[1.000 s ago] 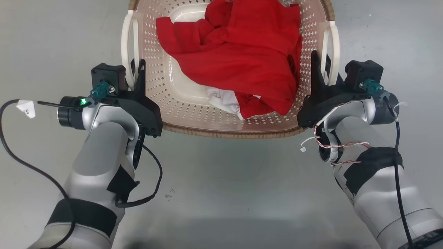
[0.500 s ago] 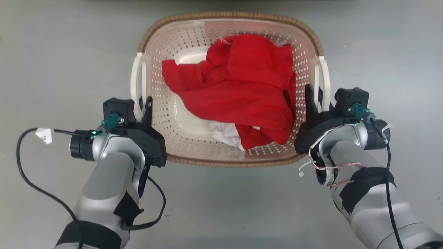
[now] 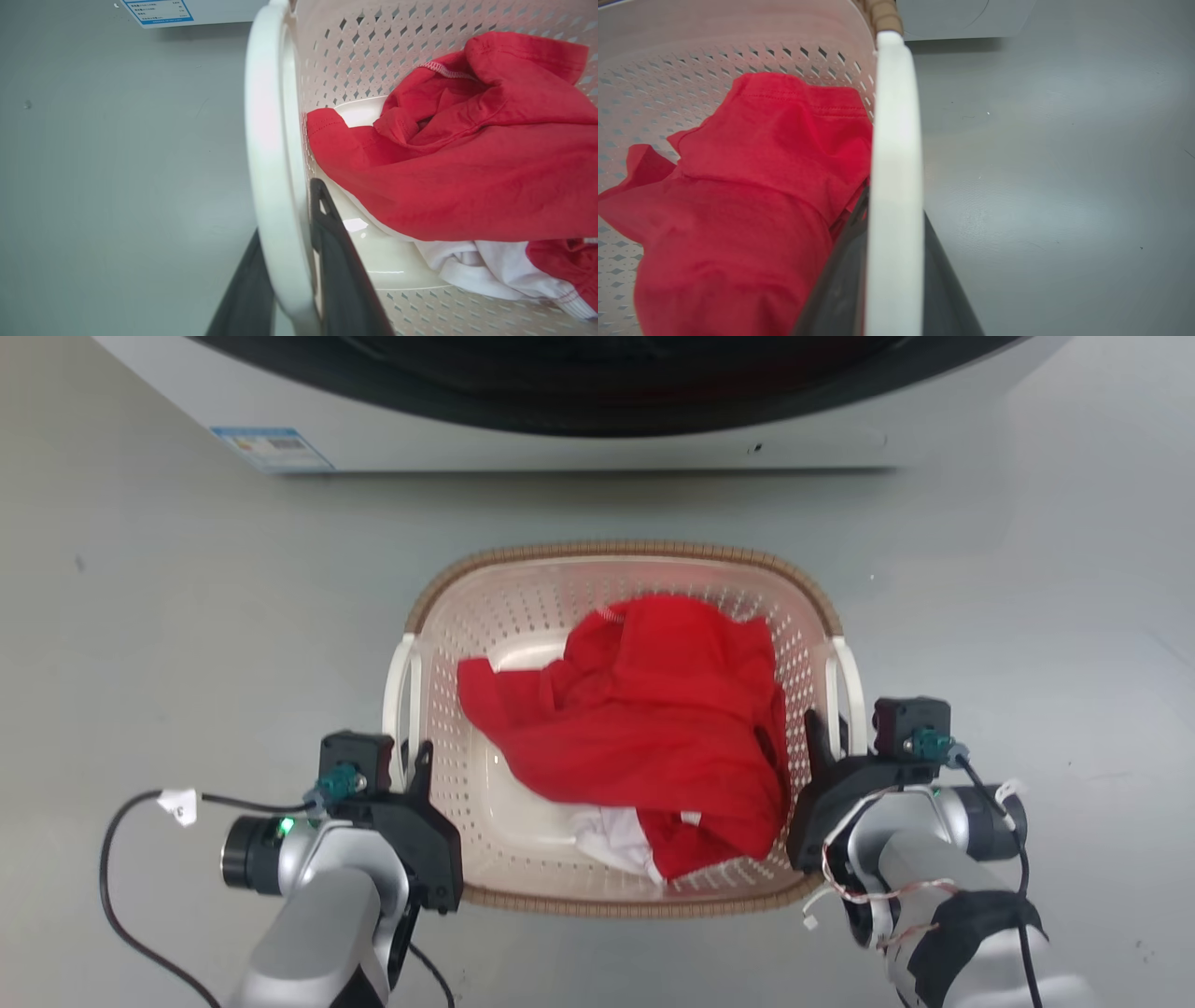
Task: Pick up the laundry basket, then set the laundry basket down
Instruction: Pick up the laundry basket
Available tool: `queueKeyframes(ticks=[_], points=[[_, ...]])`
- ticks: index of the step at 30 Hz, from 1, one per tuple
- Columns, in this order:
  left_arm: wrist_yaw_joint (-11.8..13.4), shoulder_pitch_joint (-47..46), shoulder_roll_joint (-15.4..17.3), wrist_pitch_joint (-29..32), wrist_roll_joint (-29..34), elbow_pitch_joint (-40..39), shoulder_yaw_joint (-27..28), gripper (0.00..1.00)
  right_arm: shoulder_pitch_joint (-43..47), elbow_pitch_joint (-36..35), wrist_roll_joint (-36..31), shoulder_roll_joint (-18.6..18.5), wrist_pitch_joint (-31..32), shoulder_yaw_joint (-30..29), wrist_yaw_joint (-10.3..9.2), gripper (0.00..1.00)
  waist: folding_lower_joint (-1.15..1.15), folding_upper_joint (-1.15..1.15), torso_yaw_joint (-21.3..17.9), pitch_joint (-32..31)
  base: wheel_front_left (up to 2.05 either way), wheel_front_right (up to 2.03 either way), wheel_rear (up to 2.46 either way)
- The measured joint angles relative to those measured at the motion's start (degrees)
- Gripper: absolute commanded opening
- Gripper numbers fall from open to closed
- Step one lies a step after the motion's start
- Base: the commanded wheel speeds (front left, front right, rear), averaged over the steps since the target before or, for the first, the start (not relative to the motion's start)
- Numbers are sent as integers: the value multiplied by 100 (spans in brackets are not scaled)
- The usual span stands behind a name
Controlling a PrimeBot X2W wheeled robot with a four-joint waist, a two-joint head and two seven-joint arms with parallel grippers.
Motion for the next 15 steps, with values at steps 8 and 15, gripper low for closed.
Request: queueKeyframes(ticks=[8, 15], points=[[62, 593, 32, 219, -308, 3, -332, 0, 558, -52, 299, -2, 275, 363, -5, 0, -1, 0, -34, -667, 0, 0, 0], [102, 1092, 34, 425, -475, 53, -538, 0, 1079, -74, 556, 1, 509, 623, -8, 0, -1, 0, -57, -1260, 0, 0, 0]])
